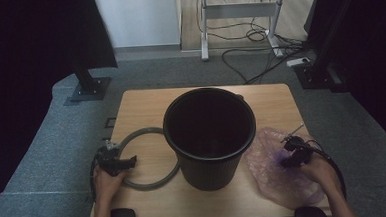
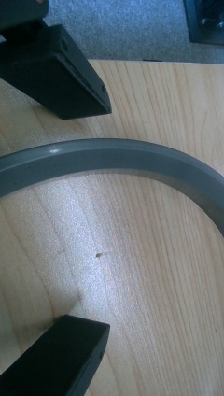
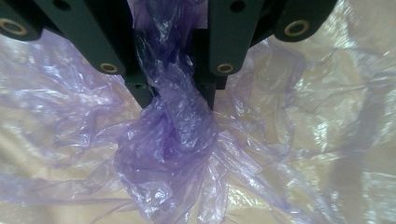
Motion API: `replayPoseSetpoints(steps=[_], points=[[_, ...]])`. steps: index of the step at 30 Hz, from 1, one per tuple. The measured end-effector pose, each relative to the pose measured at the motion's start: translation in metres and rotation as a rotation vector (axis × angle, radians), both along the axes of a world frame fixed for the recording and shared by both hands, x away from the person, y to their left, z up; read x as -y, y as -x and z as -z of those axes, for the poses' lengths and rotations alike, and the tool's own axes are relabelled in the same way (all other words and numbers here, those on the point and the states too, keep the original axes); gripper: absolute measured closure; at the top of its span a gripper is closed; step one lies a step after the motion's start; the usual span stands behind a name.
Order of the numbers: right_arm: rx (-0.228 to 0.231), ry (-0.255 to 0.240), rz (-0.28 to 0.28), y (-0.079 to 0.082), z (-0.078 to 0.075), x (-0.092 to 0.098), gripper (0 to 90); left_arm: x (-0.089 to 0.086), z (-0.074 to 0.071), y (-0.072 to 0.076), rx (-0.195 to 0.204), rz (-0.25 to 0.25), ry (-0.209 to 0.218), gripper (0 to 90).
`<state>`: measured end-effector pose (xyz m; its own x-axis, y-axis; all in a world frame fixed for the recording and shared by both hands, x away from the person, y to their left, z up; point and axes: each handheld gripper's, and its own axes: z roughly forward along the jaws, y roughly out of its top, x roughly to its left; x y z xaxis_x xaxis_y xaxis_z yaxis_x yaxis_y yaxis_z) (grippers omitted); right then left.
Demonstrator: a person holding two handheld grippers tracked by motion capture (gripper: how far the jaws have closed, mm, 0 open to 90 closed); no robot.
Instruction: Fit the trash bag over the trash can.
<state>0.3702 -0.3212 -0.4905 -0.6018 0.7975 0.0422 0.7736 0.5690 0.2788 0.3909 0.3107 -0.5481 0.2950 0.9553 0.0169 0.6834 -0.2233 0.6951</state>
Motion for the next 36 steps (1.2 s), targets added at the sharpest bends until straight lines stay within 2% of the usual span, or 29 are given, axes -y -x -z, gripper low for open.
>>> replayPoseSetpoints(steps=[23,36], points=[[0.057,0.018,-0.031,0.008,-0.073,0.002,75.0,0.0,0.0,0.001,0.0,-0.001,0.001,0.0],[0.08,0.01,-0.056,0.012,-0.111,0.001,74.9,0.001,0.0,0.001,0.001,-0.002,0.003,0.0]])
